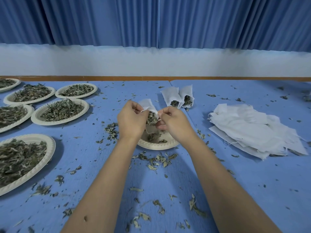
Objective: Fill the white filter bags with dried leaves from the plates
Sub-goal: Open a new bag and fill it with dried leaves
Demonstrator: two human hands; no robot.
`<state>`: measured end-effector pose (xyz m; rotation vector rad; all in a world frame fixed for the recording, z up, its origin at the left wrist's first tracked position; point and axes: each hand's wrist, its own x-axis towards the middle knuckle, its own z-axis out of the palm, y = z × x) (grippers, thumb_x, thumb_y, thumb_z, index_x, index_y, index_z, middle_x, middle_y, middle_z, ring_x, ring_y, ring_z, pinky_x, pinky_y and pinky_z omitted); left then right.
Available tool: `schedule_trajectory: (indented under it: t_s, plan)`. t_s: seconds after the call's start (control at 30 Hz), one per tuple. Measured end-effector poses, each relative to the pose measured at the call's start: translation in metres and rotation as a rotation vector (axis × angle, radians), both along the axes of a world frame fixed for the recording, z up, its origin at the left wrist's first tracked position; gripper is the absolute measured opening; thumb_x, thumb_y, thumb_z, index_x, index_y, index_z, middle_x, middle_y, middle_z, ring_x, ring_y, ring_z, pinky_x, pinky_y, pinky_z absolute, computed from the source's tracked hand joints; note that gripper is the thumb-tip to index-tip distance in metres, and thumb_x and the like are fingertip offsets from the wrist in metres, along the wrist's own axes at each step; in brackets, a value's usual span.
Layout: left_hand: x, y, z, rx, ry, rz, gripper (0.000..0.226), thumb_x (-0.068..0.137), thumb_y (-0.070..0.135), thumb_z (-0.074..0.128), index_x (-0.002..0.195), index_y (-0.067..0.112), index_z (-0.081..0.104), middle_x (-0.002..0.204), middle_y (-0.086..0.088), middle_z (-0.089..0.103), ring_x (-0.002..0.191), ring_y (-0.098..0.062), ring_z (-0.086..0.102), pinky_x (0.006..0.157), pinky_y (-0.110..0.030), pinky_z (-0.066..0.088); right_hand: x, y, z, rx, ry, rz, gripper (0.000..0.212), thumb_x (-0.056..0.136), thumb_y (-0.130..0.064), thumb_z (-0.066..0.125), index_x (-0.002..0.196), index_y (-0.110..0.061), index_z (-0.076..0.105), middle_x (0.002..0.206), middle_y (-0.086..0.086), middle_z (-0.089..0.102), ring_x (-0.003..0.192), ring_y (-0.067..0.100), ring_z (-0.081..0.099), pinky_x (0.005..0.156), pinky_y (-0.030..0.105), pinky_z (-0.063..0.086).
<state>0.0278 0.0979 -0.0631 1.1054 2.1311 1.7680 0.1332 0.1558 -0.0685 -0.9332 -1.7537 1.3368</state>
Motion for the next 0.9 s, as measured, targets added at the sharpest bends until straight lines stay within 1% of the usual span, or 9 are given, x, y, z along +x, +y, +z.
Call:
schedule_trajectory:
  t_s: [0.07,0.17,0.27,0.4,0.57,0.63,0.73,0.8,0.9]
  plan:
    - [-0.003,-0.003,0.001,-0.032,-0.058,-0.122,0.016,0.083,0.016,0.064,0.077,0.021,0.050,0.070,0.006,0.050,0.064,-0.008,0.049,0.053,-0.010,0.038,-0.002,0.000,0.000,-0.041,0.038,-0.023,0.021,0.095,-0.009,0.047,0.078,-0.018,0.055,0.079,-0.001,0.056,0.068,0.013,0.059,0.080,0.039,0.057]
    - [-0.010,-0.005,0.003,-0.089,-0.155,-0.286,0.017,0.080,0.015,0.065,0.082,0.022,0.049,0.076,0.005,0.049,0.071,-0.014,0.049,0.064,-0.025,0.040,-0.003,0.002,0.000,-0.089,0.067,-0.033,0.021,0.095,-0.007,0.047,0.077,-0.016,0.056,0.080,0.003,0.058,0.069,0.017,0.061,0.078,0.039,0.058]
    - [-0.013,-0.007,0.000,-0.151,-0.027,-0.329,0.035,0.068,0.015,0.079,0.084,0.023,0.049,0.073,0.005,0.044,0.063,-0.010,0.042,0.057,-0.020,0.039,-0.002,0.002,0.001,-0.118,0.082,-0.030,0.021,0.095,-0.007,0.048,0.078,-0.015,0.055,0.080,0.007,0.061,0.069,0.021,0.065,0.072,0.034,0.059]
    - [-0.012,-0.006,-0.005,-0.065,0.011,-0.246,0.034,0.066,0.015,0.083,0.074,0.023,0.051,0.064,0.006,0.044,0.053,-0.006,0.038,0.043,-0.008,0.032,-0.002,0.001,0.002,-0.112,0.060,-0.002,0.019,0.096,-0.007,0.046,0.080,-0.015,0.054,0.083,0.008,0.063,0.072,0.018,0.067,0.068,0.025,0.058]
    - [-0.007,-0.002,-0.005,-0.021,-0.002,-0.100,0.028,0.070,0.008,0.077,0.067,0.018,0.051,0.058,0.004,0.048,0.044,-0.001,0.044,0.041,-0.007,0.033,0.001,0.003,0.000,0.011,-0.084,0.003,0.022,0.095,-0.010,0.046,0.078,-0.021,0.053,0.086,-0.002,0.061,0.077,0.011,0.065,0.085,0.038,0.054]
    - [-0.003,0.000,-0.005,-0.029,0.046,-0.026,0.029,0.071,0.001,0.070,0.064,0.019,0.048,0.056,0.005,0.048,0.044,-0.001,0.045,0.041,-0.008,0.034,0.001,0.001,0.001,0.052,-0.132,0.020,0.023,0.094,-0.011,0.048,0.075,-0.023,0.054,0.082,-0.007,0.060,0.087,0.016,0.065,0.092,0.045,0.050]
    - [0.000,0.005,-0.003,-0.066,0.132,0.052,0.033,0.074,-0.007,0.057,0.063,0.020,0.043,0.059,0.005,0.046,0.051,-0.006,0.041,0.041,-0.014,0.032,0.001,-0.003,0.004,0.099,-0.160,0.068,0.024,0.091,-0.009,0.051,0.071,-0.022,0.055,0.080,-0.006,0.059,0.098,0.028,0.061,0.093,0.051,0.047]
    - [0.001,0.008,-0.004,-0.096,0.178,0.068,0.032,0.075,-0.011,0.049,0.063,0.018,0.042,0.061,0.005,0.044,0.052,-0.008,0.039,0.041,-0.014,0.032,0.002,-0.004,0.004,0.108,-0.165,0.094,0.025,0.089,-0.005,0.051,0.070,-0.021,0.055,0.079,-0.004,0.058,0.094,0.030,0.060,0.093,0.051,0.047]
    - [0.001,0.010,-0.005,-0.124,0.217,0.104,0.024,0.076,-0.013,0.043,0.073,0.011,0.046,0.063,0.005,0.042,0.056,-0.012,0.040,0.042,-0.017,0.030,0.007,-0.002,0.005,0.039,-0.127,0.179,0.027,0.089,0.001,0.050,0.069,-0.017,0.056,0.072,-0.004,0.057,0.077,0.018,0.058,0.091,0.042,0.049]
